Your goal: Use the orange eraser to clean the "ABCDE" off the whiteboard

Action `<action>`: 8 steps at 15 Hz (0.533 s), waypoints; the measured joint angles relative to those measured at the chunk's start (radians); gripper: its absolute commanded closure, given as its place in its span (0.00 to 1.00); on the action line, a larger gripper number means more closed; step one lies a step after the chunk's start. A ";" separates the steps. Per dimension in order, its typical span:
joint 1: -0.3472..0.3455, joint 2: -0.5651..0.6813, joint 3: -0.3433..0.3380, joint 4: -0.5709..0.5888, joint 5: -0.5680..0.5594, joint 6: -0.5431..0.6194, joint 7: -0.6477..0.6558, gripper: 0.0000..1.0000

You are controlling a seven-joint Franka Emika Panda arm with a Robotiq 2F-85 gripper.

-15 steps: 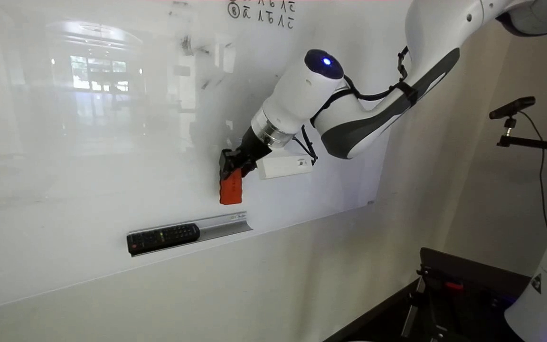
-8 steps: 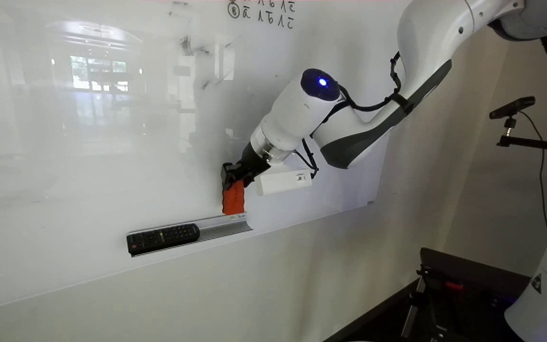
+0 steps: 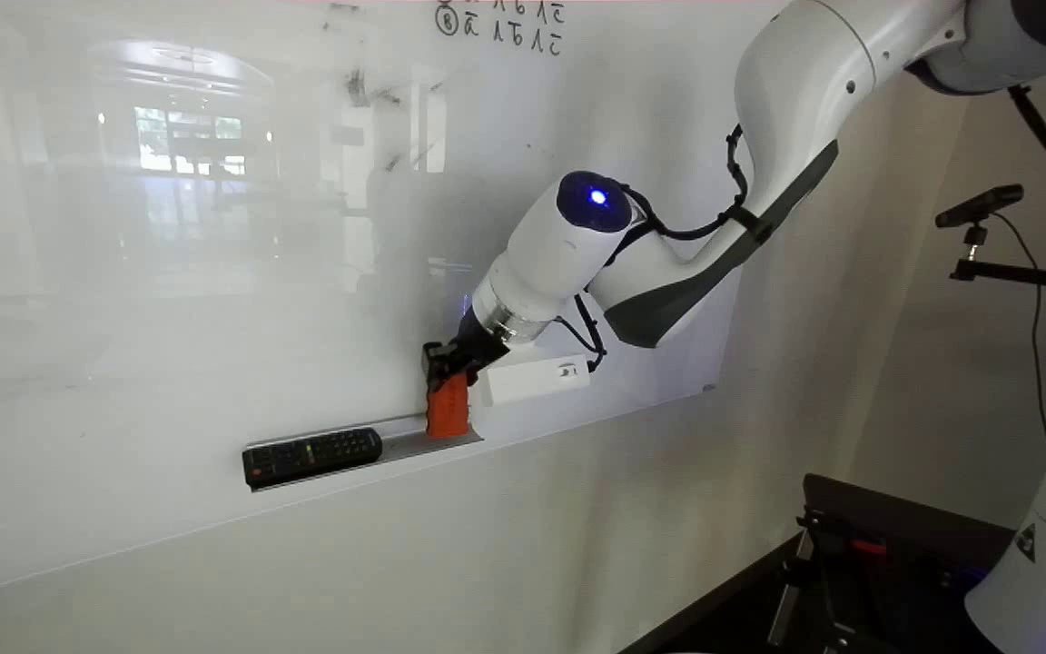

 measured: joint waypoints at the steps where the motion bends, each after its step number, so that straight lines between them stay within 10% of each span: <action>1: 0.000 0.007 0.000 0.004 0.001 0.000 0.000 0.72; 8: 0.000 0.048 0.000 0.035 0.001 -0.005 0.001 0.72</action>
